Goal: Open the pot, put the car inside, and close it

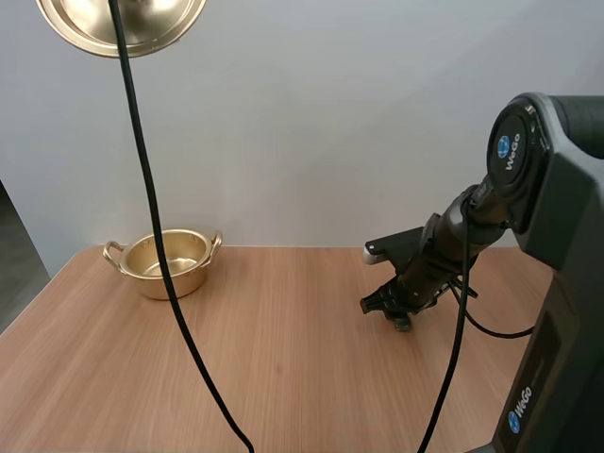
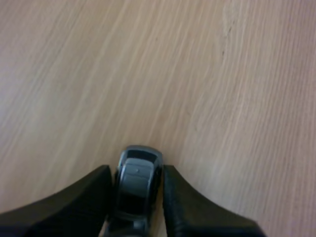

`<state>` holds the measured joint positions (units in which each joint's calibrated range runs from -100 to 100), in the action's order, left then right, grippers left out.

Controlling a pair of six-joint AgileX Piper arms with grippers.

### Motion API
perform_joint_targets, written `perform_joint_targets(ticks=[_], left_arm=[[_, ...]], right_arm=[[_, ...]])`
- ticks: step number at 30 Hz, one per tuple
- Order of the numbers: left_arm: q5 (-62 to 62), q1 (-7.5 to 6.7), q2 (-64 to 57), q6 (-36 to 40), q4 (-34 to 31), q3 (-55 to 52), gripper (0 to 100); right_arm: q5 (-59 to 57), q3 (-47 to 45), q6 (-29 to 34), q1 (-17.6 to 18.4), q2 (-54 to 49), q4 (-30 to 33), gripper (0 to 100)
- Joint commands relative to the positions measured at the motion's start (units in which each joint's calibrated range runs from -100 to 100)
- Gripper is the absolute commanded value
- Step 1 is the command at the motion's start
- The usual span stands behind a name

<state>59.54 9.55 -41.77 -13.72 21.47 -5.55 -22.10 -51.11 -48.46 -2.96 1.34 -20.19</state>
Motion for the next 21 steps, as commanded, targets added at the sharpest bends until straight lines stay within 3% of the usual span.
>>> perform_joint_targets(ticks=[1, 2, 6, 11, 16, 21], left_arm=[[0.0, 0.03, 0.0, 0.0, 0.1, 0.0, 0], [0.0, 0.03, 0.0, 0.0, 0.1, 0.0, 0], [0.0, 0.03, 0.0, 0.0, 0.1, 0.0, 0], [-1.8, 0.03, -1.2, 1.1, 0.1, 0.0, 0], [-4.1, 0.03, -4.2, 4.4, -0.7, 0.0, 0], [-4.7, 0.03, -7.4, 7.9, -7.3, 0.0, 0]], right_arm=[[2.1, 0.1, 0.0, 0.0, 0.1, 0.0, 9], [3.4, 0.1, 0.0, 0.0, 0.1, 0.2, 0], [5.3, 2.4, 0.0, 0.2, -0.1, 0.3, 0], [-9.9, 12.9, 0.0, 2.5, -2.0, -3.7, 0], [-23.2, 25.2, 0.0, 8.0, -3.2, -9.2, 0], [-24.9, 33.3, 0.0, 16.1, -3.2, -13.5, 0]])
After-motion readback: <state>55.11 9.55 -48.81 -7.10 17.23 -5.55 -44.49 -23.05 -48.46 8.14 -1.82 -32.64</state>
